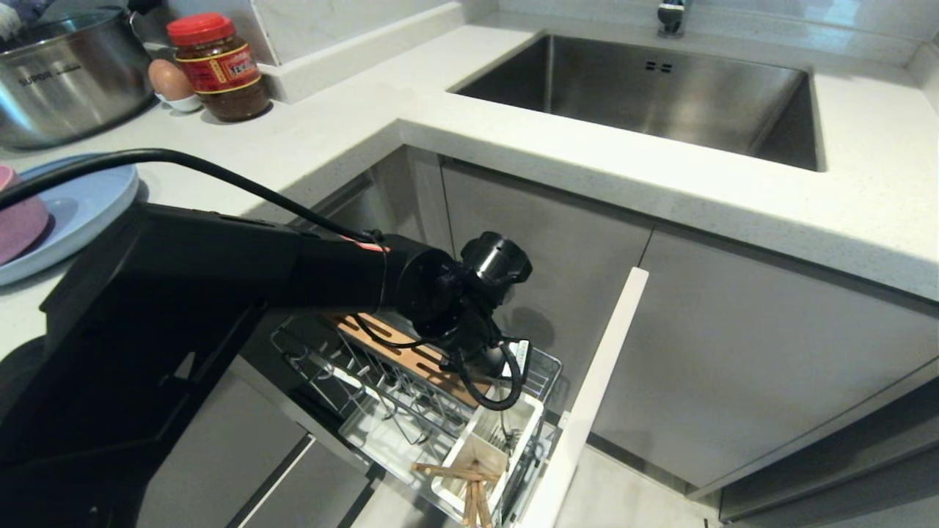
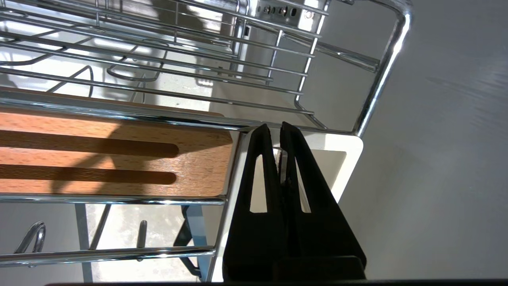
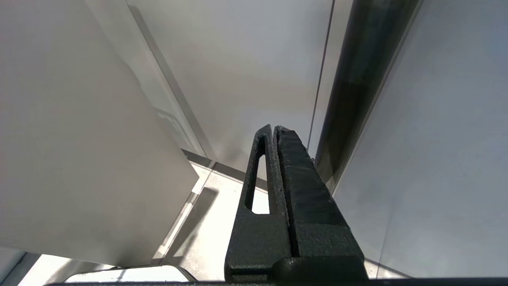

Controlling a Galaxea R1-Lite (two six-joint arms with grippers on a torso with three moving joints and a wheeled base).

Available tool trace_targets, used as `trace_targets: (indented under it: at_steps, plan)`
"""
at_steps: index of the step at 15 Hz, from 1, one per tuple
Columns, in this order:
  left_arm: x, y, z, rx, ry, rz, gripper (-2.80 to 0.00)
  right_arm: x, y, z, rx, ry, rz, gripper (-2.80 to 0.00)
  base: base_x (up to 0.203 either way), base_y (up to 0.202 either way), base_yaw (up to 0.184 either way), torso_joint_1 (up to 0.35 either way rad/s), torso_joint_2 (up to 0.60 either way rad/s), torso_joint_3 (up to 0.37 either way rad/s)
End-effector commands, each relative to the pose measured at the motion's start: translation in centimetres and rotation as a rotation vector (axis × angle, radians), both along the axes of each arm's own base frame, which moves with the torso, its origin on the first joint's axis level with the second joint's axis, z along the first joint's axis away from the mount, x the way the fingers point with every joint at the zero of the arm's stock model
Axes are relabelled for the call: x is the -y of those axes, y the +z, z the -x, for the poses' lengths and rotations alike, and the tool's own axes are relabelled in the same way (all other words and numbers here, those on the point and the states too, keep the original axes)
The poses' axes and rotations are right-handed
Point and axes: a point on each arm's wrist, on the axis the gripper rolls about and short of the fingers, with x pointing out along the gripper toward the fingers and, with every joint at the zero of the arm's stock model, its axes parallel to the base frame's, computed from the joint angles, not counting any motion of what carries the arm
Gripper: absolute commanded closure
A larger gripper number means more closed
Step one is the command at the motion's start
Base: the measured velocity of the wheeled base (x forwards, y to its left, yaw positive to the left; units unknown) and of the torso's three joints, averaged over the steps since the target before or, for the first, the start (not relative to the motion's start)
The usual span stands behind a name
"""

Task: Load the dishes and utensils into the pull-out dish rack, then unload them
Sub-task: Take the spoon out of the cupboard

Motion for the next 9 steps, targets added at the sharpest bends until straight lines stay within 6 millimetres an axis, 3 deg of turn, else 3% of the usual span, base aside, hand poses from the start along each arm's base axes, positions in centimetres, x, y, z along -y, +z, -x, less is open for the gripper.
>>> trace_targets:
  at_steps: [1, 3, 5, 9]
  plan:
    - [0.1, 0.2, 0.3, 0.002, -0.001, -0.002, 0.00, 0.0, 0.0, 0.0, 0.005, 0.000, 0.000, 0.00, 0.000, 0.000, 0.000, 0.000, 0.00, 0.000]
    - [0.0, 0.8, 0.5, 0.018, 0.003, -0.002, 0.00, 0.0, 0.0, 0.0, 0.005, 0.000, 0.000, 0.00, 0.000, 0.000, 0.000, 0.000, 0.00, 0.000]
    - [-0.3, 2.7, 1.5, 0.061, 0.009, 0.012, 0.00, 0.0, 0.0, 0.0, 0.004, 0.000, 0.000, 0.00, 0.000, 0.000, 0.000, 0.000, 0.00, 0.000]
    - [-0.9, 4.9, 2.9, 0.081, 0.012, 0.027, 0.00, 0.0, 0.0, 0.0, 0.005, 0.000, 0.000, 0.00, 0.000, 0.000, 0.000, 0.000, 0.00, 0.000]
